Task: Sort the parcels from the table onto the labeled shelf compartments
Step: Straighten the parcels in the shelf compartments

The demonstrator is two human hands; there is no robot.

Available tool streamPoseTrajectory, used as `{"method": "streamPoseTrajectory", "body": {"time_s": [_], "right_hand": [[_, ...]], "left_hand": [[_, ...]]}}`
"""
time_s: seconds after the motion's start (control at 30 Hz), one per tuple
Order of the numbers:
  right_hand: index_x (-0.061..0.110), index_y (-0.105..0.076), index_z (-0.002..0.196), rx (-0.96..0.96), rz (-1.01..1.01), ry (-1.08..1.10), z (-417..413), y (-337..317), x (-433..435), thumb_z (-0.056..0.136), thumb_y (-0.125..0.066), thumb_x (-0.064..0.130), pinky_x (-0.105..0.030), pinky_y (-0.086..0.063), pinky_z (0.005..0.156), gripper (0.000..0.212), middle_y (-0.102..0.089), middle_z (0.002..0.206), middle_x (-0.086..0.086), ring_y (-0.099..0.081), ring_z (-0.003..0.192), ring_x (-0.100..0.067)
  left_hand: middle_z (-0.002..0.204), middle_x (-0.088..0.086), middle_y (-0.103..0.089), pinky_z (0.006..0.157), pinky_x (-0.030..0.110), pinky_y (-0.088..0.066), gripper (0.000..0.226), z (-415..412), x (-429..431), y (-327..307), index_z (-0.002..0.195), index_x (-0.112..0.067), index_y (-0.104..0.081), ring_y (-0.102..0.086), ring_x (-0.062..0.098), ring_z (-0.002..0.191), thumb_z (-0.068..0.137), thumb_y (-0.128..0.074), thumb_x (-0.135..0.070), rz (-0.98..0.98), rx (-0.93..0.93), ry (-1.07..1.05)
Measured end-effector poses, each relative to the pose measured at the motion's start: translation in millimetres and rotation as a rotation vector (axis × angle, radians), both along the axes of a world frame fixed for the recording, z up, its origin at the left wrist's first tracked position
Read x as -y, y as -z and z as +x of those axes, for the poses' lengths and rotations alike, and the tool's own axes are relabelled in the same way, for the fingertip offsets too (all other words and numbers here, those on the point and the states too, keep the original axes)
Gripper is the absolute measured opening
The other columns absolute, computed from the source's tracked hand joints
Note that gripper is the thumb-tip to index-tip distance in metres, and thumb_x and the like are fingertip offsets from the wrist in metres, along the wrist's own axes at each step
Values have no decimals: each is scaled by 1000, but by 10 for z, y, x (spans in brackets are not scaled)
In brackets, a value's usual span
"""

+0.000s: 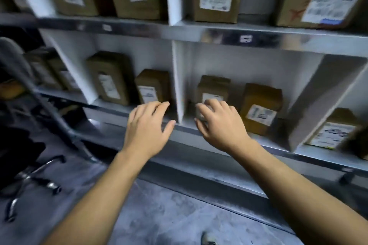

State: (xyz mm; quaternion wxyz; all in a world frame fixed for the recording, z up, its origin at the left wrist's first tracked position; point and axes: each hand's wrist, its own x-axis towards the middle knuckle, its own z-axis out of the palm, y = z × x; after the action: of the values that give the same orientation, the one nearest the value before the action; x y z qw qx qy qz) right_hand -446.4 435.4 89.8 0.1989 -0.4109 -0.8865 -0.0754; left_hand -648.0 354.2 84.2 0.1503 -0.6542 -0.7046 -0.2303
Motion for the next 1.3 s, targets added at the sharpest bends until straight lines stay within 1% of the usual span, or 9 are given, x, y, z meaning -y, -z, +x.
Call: {"method": "streamPoseTrajectory", "body": {"time_s": [0.1, 0.2, 0.27, 0.43, 0.57, 0.7, 0.87, 1.0, 1.3], "right_hand": [[20, -58, 128, 31, -62, -140, -716, 158, 67, 96, -46, 45, -43, -46, 81, 42, -58, 121, -9, -58, 104, -35], [23, -53, 134, 86, -116, -281, -1416, 327, 127, 98, -44, 49, -44, -46, 88, 45, -55, 129, -9, -55, 112, -34], [24, -51, 136, 72, -146, -319, -1660, 384, 118, 98, -44, 49, -45, -46, 90, 46, -54, 132, -10, -54, 115, -34], [29, -43, 144, 64, -214, -466, -2787, 509, 30, 98, -44, 48, -45, -45, 93, 49, -46, 143, -10, -52, 120, -34], [28, -45, 142, 58, -202, -523, -3575, 473, -205, 98, -43, 48, -43, -44, 94, 49, -46, 143, -8, -51, 123, -33], [26, -50, 139, 51, -159, -630, -4415, 325, -299, 97, -48, 46, -46, -44, 95, 46, -49, 140, -8, -51, 122, -34], [28, -40, 146, 158, -165, -726, -5245, 349, -261, 100, -40, 48, -44, -38, 101, 50, -39, 150, -7, -42, 131, -32], [28, -43, 144, 169, -159, -745, -5909, 348, -299, 100, -42, 47, -46, -41, 102, 48, -40, 149, -7, -42, 131, -32], [24, -45, 140, 127, -146, -556, -7359, 396, -411, 99, -45, 47, -50, -39, 101, 47, -42, 147, -9, -41, 132, -34]], "left_hand": [[128, 4, -58, 101, 43, -36, 53, -564, 331, 151, 135, -19, -54, -50, 29, 118, 89, -60, -45, -41, 18, -168], [129, 2, -57, 103, 42, -35, 53, -1083, 654, 303, 136, -20, -52, -48, 27, 119, 90, -57, -46, -87, 54, -335], [128, 2, -57, 103, 43, -36, 52, -1261, 742, 329, 136, -20, -52, -48, 27, 119, 91, -58, -44, -82, 63, -366], [128, 2, -57, 102, 42, -36, 51, -2213, 807, 358, 136, -19, -52, -49, 27, 120, 91, -59, -42, -60, 84, -560], [125, 3, -60, 98, 43, -41, 50, -2851, 685, 289, 133, -18, -56, -53, 28, 116, 88, -66, -37, -9, 74, -610], [128, 6, -58, 98, 45, -42, 51, -3558, 690, 259, 136, -15, -53, -51, 30, 119, 90, -62, -37, 2, 103, -700], [127, 7, -58, 97, 43, -42, 51, -4194, 766, 380, 136, -13, -53, -51, 28, 116, 91, -62, -35, 1, 127, -760], [128, 7, -58, 99, 45, -41, 51, -4855, 726, 377, 136, -12, -52, -51, 29, 118, 91, -60, -34, 10, 137, -765], [132, 3, -55, 105, 44, -38, 51, -6629, 464, 174, 139, -18, -49, -47, 27, 124, 94, -54, -40, -55, 37, -562]]}}
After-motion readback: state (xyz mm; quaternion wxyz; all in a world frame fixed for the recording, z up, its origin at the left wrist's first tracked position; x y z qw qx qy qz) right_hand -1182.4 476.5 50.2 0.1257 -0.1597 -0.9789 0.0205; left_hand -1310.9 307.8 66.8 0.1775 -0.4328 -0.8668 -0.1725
